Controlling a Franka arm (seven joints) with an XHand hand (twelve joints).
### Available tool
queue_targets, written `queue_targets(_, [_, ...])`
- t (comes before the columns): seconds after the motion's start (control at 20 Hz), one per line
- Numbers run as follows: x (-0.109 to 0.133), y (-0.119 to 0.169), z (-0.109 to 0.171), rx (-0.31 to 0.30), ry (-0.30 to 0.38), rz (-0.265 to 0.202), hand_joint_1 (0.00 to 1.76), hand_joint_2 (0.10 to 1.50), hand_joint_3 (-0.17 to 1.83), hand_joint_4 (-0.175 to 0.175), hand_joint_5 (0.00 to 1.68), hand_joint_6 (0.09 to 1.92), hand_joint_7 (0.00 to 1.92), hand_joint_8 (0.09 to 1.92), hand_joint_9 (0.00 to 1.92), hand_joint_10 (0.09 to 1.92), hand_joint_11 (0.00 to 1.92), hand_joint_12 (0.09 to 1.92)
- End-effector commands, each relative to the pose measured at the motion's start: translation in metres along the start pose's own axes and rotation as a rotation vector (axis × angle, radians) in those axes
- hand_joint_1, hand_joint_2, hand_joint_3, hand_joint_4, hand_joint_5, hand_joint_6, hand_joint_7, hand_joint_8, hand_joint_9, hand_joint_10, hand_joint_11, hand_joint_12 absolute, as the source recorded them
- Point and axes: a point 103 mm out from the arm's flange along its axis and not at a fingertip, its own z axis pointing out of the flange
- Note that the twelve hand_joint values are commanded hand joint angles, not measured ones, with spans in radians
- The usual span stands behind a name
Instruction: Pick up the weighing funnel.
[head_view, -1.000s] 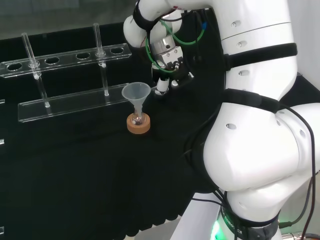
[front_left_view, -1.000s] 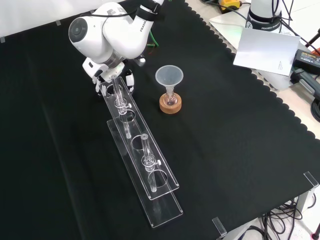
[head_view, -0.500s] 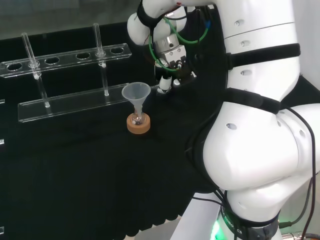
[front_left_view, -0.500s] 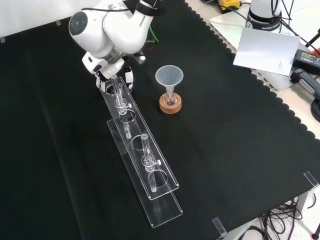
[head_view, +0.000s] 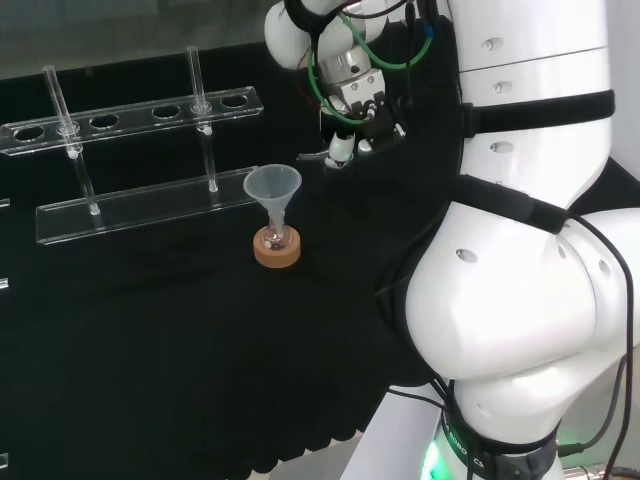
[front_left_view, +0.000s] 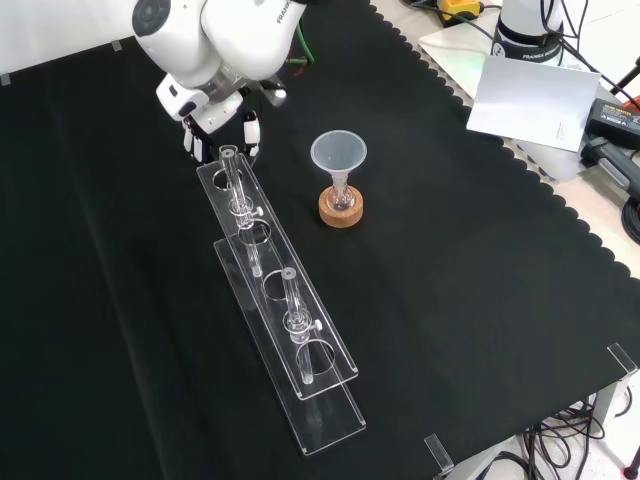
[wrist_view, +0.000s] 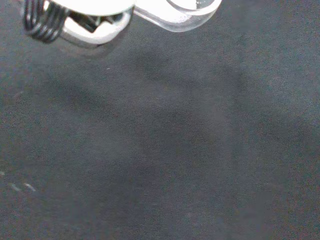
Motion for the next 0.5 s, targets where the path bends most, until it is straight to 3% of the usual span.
queue_targets(0.05, [-0.022, -0.018, -0.022, 0.005, -0.041, 0.034, 1.11, 0.7, 0.61, 0.175, 1.23, 0.72, 0.85, 0.62, 1.28, 0.18, 1.11, 0.88])
queue_targets(0.5, [-0.03, -0.053, -0.059, -0.013, -0.088, 0.091, 1.11, 0.7, 0.6, 0.175, 1.23, 0.72, 0.85, 0.62, 1.28, 0.17, 1.11, 0.88])
